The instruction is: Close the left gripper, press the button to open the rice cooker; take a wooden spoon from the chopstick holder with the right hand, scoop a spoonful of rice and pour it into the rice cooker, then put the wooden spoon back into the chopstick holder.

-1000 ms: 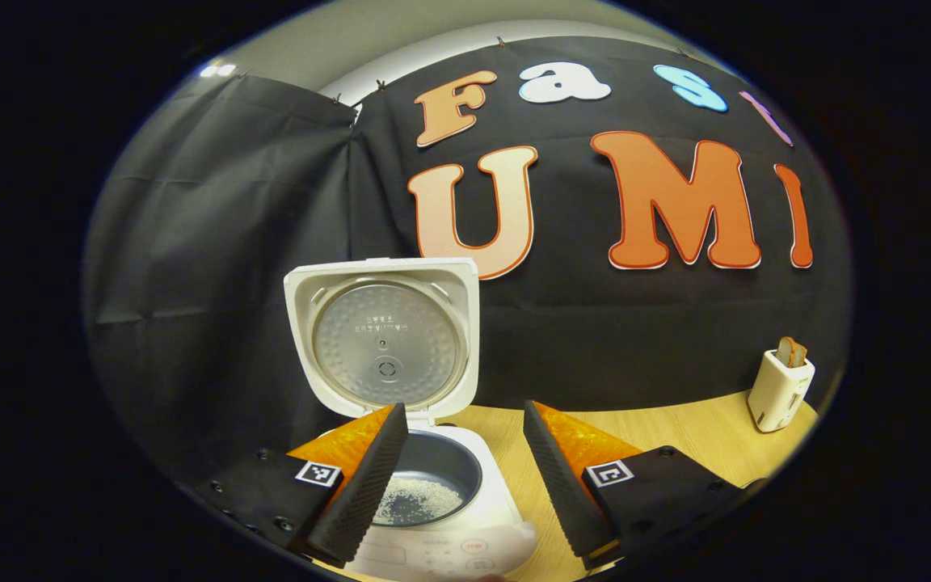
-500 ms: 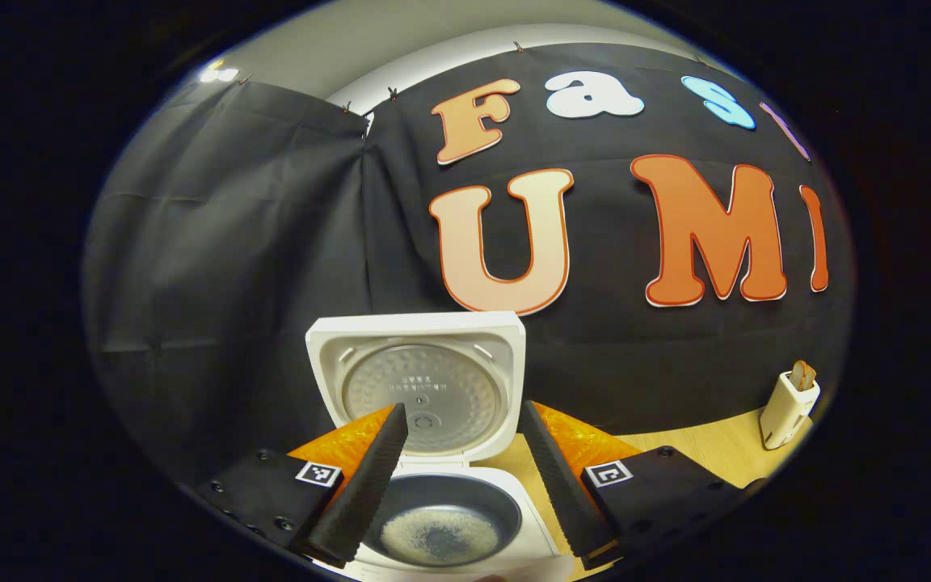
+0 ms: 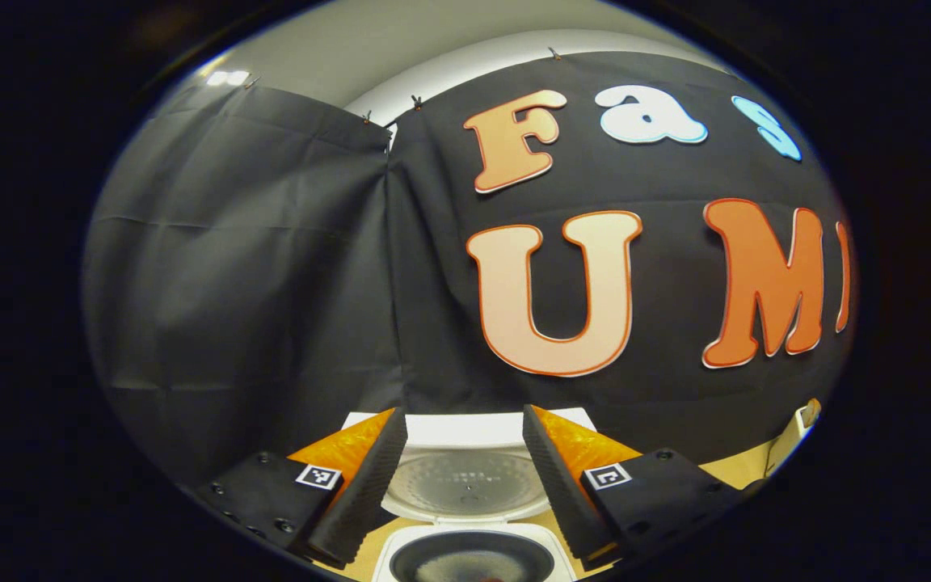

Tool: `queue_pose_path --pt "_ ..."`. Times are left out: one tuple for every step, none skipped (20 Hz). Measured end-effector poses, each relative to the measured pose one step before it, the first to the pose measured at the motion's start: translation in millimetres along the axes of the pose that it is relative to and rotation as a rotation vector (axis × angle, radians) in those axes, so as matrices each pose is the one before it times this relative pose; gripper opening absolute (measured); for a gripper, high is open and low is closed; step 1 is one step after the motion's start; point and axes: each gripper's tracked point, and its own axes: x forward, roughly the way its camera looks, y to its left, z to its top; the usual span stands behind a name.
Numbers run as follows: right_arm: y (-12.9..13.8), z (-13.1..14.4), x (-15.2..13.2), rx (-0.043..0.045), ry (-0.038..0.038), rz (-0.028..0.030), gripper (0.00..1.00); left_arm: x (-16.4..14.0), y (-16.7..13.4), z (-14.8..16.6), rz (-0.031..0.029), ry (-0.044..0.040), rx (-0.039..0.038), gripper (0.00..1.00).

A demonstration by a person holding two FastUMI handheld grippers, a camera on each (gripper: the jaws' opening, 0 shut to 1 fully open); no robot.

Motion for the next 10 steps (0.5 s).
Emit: queue_pose_path --pt "7.99 4.64 0.28 0.00204 0.00334 0.01671 0.85 12.39 5.69 9.01 0.03275 -0.01663 0.01146 0.96" --pt "6.88 3.71 1.41 0.00734 0.00386 0.01579 0.85 15.12 -2.72 4.93 -0.00282 -0.00632 0.02195 0.93" --pt "4.84 1.16 1.58 0.01291 0.01053 0.00849 0.84 12.74 0.04 2.50 0.01391 0.00358 0.00164 0.93" --pt "6.95 4.60 0.46 0.01382 0.00233 0.01349 0.84 11.58 -7.39 -1.55 -0.01999 0.01483 -0.00927 0.96" --pt "5.58 4.21 -0.11 0.01597 0.00510 0.01165 0.84 11.13 1.05 -2.04 0.00802 0.01344 -0.01650 0.93" --pt "9.28 2.91 -0.18 0.01177 -0.00038 0.03097 0.85 9.65 -3.01 -2.87 -0.01580 0.02560 -0.02510 0.94" --pt "8.75 3.22 -1.17 0.00747 0.00521 0.01261 0.85 8.61 -2.07 -4.77 -0.00576 0.03397 -0.02473 0.94" --pt "10.16 3.75 0.46 0.00865 -0.00058 0.02181 0.84 5.33 -1.99 -2.75 -0.00956 0.02520 -0.01519 0.96" --pt "13.96 5.28 -1.39 0.01962 0.00653 0.02841 0.84 3.18 -0.28 -5.62 0.00435 0.02160 -0.00119 0.96" --pt "16.02 5.46 -2.12 0.03631 0.00316 0.03561 0.84 5.24 2.06 -7.06 0.00304 0.02604 -0.00105 0.96"
